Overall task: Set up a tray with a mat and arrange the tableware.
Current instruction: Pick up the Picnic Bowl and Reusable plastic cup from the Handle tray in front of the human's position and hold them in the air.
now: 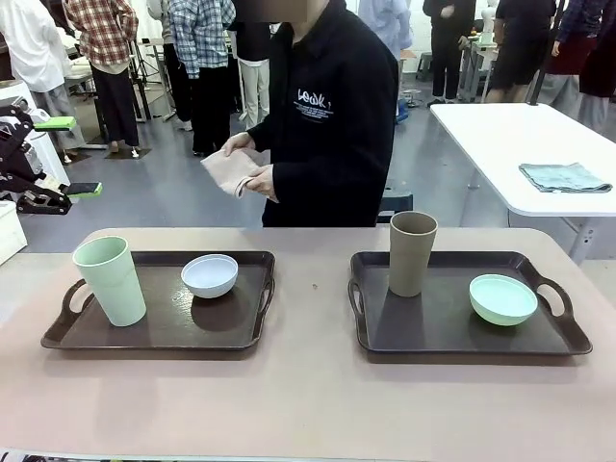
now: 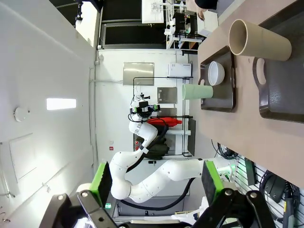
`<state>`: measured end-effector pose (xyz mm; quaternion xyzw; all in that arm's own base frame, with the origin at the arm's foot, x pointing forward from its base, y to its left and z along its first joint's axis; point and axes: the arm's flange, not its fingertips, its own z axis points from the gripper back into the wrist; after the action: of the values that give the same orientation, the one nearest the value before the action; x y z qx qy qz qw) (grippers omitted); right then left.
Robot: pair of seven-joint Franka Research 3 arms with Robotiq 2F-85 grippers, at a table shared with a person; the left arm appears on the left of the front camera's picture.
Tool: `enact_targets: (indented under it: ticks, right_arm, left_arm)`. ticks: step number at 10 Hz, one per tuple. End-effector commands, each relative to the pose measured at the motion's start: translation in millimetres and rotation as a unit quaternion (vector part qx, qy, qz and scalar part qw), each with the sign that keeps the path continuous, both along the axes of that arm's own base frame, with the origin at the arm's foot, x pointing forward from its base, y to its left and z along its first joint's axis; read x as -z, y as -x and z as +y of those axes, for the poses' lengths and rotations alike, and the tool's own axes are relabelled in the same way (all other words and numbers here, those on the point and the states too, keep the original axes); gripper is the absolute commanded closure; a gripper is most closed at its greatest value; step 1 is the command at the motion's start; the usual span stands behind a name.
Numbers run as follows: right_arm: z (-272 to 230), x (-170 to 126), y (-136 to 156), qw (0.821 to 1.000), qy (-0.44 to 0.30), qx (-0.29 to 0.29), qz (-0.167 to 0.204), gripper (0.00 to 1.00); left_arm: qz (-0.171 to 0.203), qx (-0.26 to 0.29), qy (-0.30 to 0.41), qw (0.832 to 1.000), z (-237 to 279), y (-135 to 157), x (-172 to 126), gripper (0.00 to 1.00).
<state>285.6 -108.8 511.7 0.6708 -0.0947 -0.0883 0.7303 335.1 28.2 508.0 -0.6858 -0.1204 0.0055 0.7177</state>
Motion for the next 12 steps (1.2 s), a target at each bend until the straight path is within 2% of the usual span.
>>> enact_targets:
  ticks: [1, 12]
  right_arm:
    - [1.6, 0.7, -1.0, 1.000, -0.002, 0.006, -0.002, 0.00]
    - [1.6, 0.7, -1.0, 1.000, -0.002, 0.006, -0.002, 0.00]
  left_arm:
    - [-0.015, -0.001, 0.010, 1.000, -0.3, -1.0, 1.8, 0.00]
    - [-0.015, -0.001, 0.010, 1.000, -0.3, -1.0, 1.8, 0.00]
